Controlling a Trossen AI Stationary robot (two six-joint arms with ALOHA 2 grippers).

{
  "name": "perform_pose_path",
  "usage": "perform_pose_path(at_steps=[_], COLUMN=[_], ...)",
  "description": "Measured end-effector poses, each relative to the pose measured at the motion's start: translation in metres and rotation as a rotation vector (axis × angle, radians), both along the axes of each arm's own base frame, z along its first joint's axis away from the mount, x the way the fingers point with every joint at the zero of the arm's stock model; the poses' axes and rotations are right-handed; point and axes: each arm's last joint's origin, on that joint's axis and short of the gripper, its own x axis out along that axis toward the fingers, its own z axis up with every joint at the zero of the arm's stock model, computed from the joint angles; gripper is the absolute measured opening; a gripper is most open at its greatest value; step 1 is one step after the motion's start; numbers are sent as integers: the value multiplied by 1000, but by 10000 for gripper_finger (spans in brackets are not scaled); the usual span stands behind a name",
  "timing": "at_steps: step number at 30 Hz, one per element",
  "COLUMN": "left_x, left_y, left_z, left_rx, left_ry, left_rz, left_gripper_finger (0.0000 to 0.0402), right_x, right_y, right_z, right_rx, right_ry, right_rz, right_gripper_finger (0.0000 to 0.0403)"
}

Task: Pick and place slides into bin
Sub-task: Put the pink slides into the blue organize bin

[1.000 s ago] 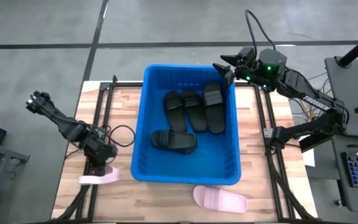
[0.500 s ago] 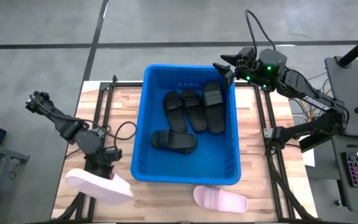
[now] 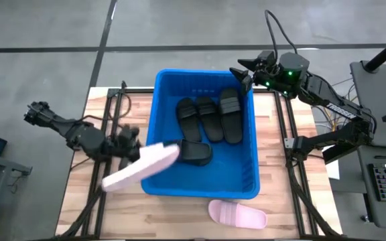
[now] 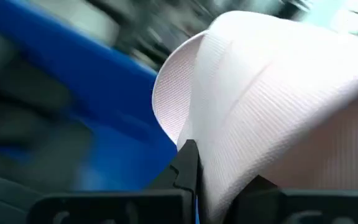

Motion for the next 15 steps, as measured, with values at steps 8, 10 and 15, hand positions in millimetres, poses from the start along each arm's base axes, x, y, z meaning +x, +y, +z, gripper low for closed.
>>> perform_pose_path(at_steps=[8, 10, 15], left_x=[21, 30, 52], left_y=[31, 39, 58], left_z=[9, 14, 21], left_rx=[335, 420, 590], left_ry=[3, 21, 88], left_rz=[326, 405, 493], left_gripper_finger=[0, 0, 0], right_x=[0, 1, 3], right_y=[0, 1, 6], right_z=[0, 0, 0], right_rx=[73, 98, 157], right_ry=[-50, -66, -81], right_rz=[-3, 15, 197], right_gripper_finger=[251, 251, 251])
